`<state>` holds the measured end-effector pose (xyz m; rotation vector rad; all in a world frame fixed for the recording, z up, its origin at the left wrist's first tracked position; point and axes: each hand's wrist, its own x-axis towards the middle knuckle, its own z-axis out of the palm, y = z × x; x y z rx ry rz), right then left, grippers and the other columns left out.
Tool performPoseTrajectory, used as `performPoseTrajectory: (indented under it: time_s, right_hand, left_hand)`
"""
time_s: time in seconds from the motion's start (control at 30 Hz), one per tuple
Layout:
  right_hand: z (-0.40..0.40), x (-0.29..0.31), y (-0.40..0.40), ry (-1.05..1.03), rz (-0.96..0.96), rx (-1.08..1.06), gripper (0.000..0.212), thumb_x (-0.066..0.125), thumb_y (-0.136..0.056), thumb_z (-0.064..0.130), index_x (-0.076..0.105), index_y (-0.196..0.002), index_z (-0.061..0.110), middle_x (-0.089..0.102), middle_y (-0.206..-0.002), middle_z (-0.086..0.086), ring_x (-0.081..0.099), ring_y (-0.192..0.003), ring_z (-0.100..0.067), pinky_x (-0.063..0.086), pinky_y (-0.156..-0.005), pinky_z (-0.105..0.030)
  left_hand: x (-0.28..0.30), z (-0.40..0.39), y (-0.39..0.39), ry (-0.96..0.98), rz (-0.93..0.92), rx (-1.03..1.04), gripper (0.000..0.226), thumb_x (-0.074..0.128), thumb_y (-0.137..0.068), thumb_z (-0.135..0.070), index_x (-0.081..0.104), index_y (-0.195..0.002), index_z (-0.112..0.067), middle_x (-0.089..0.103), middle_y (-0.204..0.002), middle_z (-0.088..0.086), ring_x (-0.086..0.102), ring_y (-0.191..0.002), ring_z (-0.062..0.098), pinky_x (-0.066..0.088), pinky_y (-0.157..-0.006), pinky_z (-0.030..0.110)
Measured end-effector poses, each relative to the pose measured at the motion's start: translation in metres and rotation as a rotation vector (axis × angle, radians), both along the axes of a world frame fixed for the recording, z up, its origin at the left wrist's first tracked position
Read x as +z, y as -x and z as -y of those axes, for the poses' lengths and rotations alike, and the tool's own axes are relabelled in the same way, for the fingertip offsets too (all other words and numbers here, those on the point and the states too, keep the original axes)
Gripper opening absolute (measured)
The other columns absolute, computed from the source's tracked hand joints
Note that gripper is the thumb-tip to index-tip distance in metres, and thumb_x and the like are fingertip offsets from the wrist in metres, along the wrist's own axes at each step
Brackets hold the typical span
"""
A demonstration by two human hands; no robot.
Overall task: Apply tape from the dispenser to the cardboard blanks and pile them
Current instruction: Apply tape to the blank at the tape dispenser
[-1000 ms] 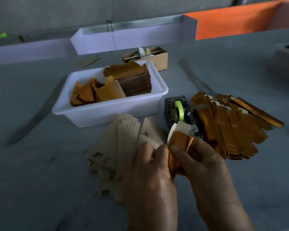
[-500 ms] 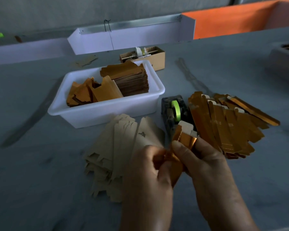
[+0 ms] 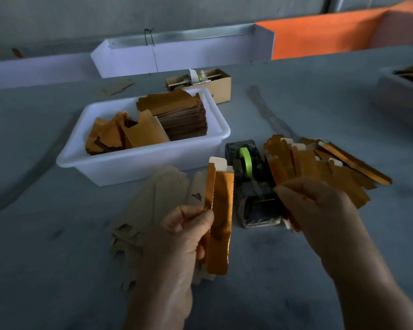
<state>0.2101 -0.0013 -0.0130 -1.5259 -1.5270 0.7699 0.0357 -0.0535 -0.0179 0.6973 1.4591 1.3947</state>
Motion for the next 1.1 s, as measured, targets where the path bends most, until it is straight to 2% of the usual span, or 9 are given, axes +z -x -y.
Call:
performPoseTrajectory:
  time_s: [0.1,0.23,0.43,0.57,0.63,0.7,0.77,0.93,1.1]
  right_hand:
    - [-0.004,-0.001,0.006,-0.060,0.150,0.016,0.015,0.061,-0.087,0.024,0.069,-0.075,0.019,0.063,-0.074,0.009,0.058,-0.070,-0.009,0.043,-0.059,-0.019]
    - [-0.010,-0.003,0.014,-0.003,0.294,0.045,0.016,0.059,-0.087,0.035,0.069,-0.085,0.022,0.062,-0.091,0.006,0.058,-0.091,-0.019,0.050,-0.082,-0.036]
    - [-0.014,0.000,0.018,0.085,0.221,0.064,0.012,0.061,-0.086,0.034,0.067,-0.079,0.026,0.064,-0.087,0.003,0.058,-0.093,-0.025,0.050,-0.085,-0.045]
    - [-0.017,-0.003,0.022,0.073,0.172,0.043,0.016,0.063,-0.085,0.026,0.062,-0.070,0.030,0.062,-0.096,0.003,0.057,-0.097,-0.026,0.050,-0.086,-0.045]
    - [-0.016,-0.005,0.027,0.063,0.006,-0.002,0.017,0.064,-0.085,0.022,0.062,-0.069,0.028,0.060,-0.103,0.007,0.059,-0.096,-0.023,0.053,-0.080,-0.039]
    - [-0.012,-0.005,0.030,0.095,-0.308,-0.013,0.013,0.063,-0.085,0.020,0.065,-0.072,0.023,0.060,-0.101,0.010,0.062,-0.091,-0.019,0.055,-0.075,-0.034]
    - [-0.007,-0.006,0.028,0.098,-0.428,-0.023,0.010,0.062,-0.084,0.022,0.066,-0.074,0.020,0.061,-0.102,0.010,0.063,-0.090,-0.017,0.055,-0.077,-0.037]
    - [0.007,-0.014,0.020,-0.013,0.042,-0.099,0.013,0.065,-0.083,0.022,0.063,-0.070,0.022,0.050,-0.114,0.016,0.052,-0.104,-0.012,0.038,-0.072,-0.017]
    - [0.013,-0.020,0.022,-0.016,0.155,-0.094,0.016,0.066,-0.083,0.020,0.060,-0.069,0.022,0.047,-0.114,0.014,0.047,-0.107,-0.013,0.030,-0.069,-0.007]
  left_hand:
    - [-0.003,-0.002,-0.003,-0.001,-0.012,-0.004,0.020,0.068,-0.079,-0.013,0.072,-0.063,-0.023,0.062,-0.060,0.002,0.049,-0.051,0.012,0.037,-0.041,0.017]
    - [-0.007,-0.002,-0.006,0.022,0.008,-0.022,0.018,0.067,-0.080,-0.011,0.071,-0.063,-0.016,0.062,-0.056,0.001,0.049,-0.046,0.007,0.038,-0.039,0.014]
    - [-0.008,-0.002,-0.008,0.066,0.051,-0.007,0.006,0.071,-0.066,-0.020,0.072,-0.068,-0.015,0.065,-0.059,0.001,0.054,-0.049,0.009,0.044,-0.042,0.016]
    - [-0.010,-0.003,-0.008,0.070,0.058,0.006,0.004,0.069,-0.078,-0.012,0.071,-0.073,-0.013,0.066,-0.059,0.000,0.057,-0.049,0.008,0.045,-0.043,0.016]
    - [-0.010,-0.003,-0.009,0.070,0.065,0.016,0.006,0.068,-0.079,-0.010,0.070,-0.074,-0.012,0.067,-0.059,0.000,0.058,-0.050,0.007,0.046,-0.043,0.015]
    - [-0.010,-0.003,-0.009,0.071,0.091,0.026,0.005,0.068,-0.079,-0.008,0.070,-0.075,-0.011,0.069,-0.062,0.001,0.061,-0.051,0.006,0.047,-0.043,0.015]
    - [-0.011,-0.003,-0.009,0.066,0.119,0.037,0.007,0.068,-0.078,-0.007,0.070,-0.073,-0.011,0.070,-0.065,0.002,0.063,-0.053,0.006,0.048,-0.044,0.015]
    - [-0.009,-0.004,-0.008,0.072,0.139,0.032,0.009,0.070,-0.074,-0.009,0.071,-0.067,-0.013,0.071,-0.068,0.003,0.065,-0.056,0.008,0.048,-0.044,0.015]
    - [-0.003,-0.004,-0.007,0.031,0.156,-0.039,0.002,0.070,-0.061,-0.019,0.071,-0.062,-0.017,0.070,-0.067,0.003,0.064,-0.056,0.008,0.048,-0.045,0.015]
